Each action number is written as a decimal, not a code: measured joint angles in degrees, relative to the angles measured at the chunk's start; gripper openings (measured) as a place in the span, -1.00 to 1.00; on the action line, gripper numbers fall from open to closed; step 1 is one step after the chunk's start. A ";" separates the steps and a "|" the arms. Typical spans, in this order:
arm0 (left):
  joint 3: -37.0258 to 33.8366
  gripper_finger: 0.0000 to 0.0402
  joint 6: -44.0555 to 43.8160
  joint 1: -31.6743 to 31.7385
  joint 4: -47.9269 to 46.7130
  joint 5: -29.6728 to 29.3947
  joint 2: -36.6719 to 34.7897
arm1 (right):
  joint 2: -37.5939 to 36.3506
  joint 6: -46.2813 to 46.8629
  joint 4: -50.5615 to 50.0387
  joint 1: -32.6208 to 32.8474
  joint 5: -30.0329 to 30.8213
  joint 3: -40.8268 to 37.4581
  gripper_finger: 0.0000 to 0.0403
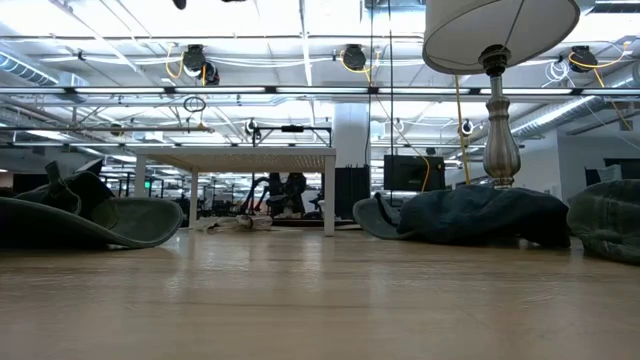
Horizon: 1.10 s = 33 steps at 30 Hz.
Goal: Pick & Place hat
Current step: Put the bottom right blue cap on the shelf
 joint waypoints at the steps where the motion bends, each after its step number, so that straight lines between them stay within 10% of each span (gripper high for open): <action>1: 0.00 0.42 -0.41 0.00 -0.04 -0.02 0.36 | 0.00 0.00 0.18 0.00 -0.05 0.00 -0.98; 22: -0.02 0.39 -3.59 -0.44 -5.20 4.21 -1.57 | -0.02 0.20 -0.64 0.03 0.06 -0.01 -0.98; 33: -0.02 -0.17 -6.36 -0.67 -5.26 8.49 -4.23 | -0.02 0.22 -0.73 -0.33 0.17 -0.02 -0.98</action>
